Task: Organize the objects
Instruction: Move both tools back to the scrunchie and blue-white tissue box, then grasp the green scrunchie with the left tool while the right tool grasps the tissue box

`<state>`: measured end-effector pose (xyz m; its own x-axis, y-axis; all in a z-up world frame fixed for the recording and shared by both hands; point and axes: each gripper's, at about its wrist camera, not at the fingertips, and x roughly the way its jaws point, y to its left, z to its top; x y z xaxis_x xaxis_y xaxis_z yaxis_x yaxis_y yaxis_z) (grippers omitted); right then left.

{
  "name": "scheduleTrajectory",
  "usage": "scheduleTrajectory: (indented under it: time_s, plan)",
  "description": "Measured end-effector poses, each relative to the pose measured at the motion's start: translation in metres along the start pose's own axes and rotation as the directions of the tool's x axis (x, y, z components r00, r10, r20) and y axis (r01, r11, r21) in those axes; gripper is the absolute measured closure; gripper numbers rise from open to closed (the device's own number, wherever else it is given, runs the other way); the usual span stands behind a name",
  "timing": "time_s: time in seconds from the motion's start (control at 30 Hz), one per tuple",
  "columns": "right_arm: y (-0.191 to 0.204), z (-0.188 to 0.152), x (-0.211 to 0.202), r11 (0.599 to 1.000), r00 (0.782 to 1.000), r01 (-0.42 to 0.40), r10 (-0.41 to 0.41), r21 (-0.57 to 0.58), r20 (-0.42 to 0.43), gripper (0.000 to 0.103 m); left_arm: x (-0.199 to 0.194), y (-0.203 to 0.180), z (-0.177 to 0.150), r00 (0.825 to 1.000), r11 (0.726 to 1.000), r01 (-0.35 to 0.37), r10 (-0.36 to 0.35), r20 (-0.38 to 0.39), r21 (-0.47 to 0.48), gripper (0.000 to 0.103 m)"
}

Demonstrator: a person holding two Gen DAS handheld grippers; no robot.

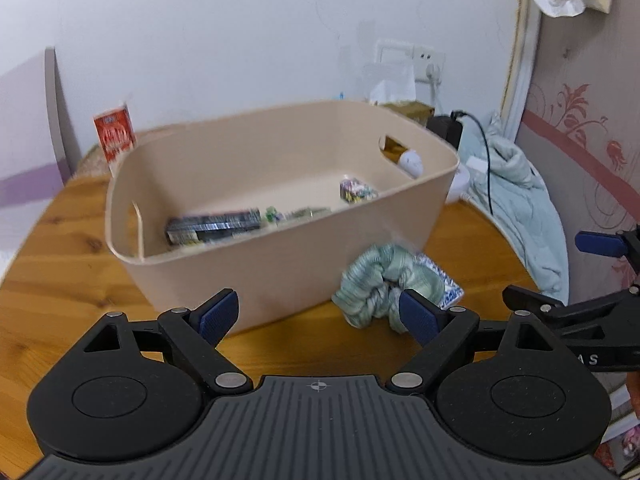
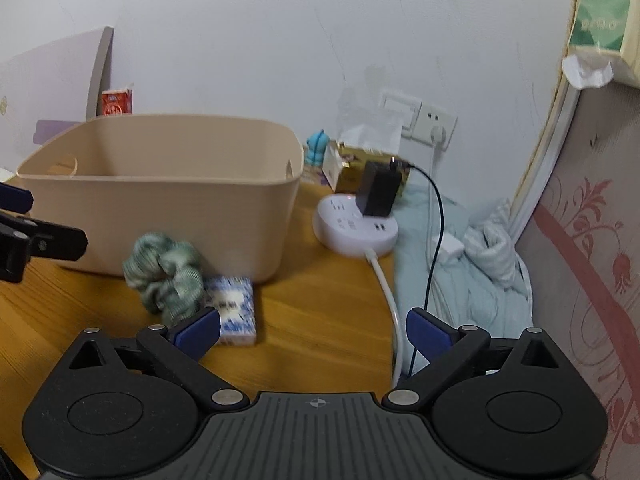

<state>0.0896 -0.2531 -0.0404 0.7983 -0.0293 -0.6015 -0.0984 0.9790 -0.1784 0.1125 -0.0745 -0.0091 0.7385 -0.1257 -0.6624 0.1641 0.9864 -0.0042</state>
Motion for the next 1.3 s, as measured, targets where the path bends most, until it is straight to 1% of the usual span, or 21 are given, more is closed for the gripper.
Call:
scheduleTrajectory:
  time_s: [0.13,0.33,0.43,0.5,0.67,0.77,0.87,1.0,1.1,1.23,1.3]
  plan:
    - [-0.003,-0.008,0.013,1.000,0.999,-0.005,0.005,0.002,-0.031,0.001,0.022,-0.004,-0.009,0.999,0.998,0.025,-0.027,-0.038,-0.052,0.014]
    - [-0.014,-0.021,0.036,0.999,0.997,-0.010,0.013,0.038,-0.079,0.001,0.043,-0.011,-0.015,0.991,0.985,0.117,-0.124,-0.052,-0.123,0.014]
    - [-0.016,-0.026,0.044,0.999,0.995,-0.009,0.012,0.033,-0.094,0.001,0.051,-0.018,-0.012,0.987,0.978,0.148,-0.154,-0.034,-0.150,0.013]
    - [-0.017,-0.028,0.048,0.999,0.995,-0.015,0.018,0.035,-0.100,0.001,0.058,-0.025,-0.011,0.991,0.981,0.124,-0.129,-0.021,-0.148,0.011]
    - [-0.016,-0.028,0.051,0.998,0.994,-0.046,0.049,0.034,-0.095,0.001,0.077,-0.036,-0.010,0.999,0.990,0.009,-0.014,-0.038,-0.144,0.011]
    - [-0.012,-0.028,0.051,0.997,0.994,-0.070,0.072,0.024,-0.084,0.001,0.083,-0.030,-0.013,0.997,0.985,-0.065,0.058,-0.050,-0.163,0.011]
    - [-0.006,-0.028,0.051,0.995,0.992,-0.100,0.100,0.010,-0.079,0.001,0.087,-0.017,-0.016,0.994,0.975,-0.095,0.083,-0.070,-0.200,0.011]
    - [0.002,-0.026,0.055,0.992,0.989,-0.127,0.127,-0.003,-0.079,0.001,0.087,0.001,-0.020,0.993,0.967,-0.093,0.074,-0.091,-0.236,0.011]
    - [0.009,-0.022,0.057,0.988,0.985,-0.155,0.155,-0.005,-0.077,0.001,0.085,0.011,-0.022,0.994,0.964,-0.089,0.069,-0.085,-0.252,0.011]
    - [0.021,-0.017,0.063,0.982,0.980,-0.186,0.184,-0.027,-0.071,0.001,0.083,0.018,-0.024,0.997,0.970,-0.044,0.028,-0.072,-0.239,0.011]
    - [0.028,-0.014,0.065,0.979,0.978,-0.200,0.197,-0.038,-0.068,0.001,0.082,0.017,-0.025,0.997,0.976,-0.033,0.019,-0.070,-0.213,0.011]
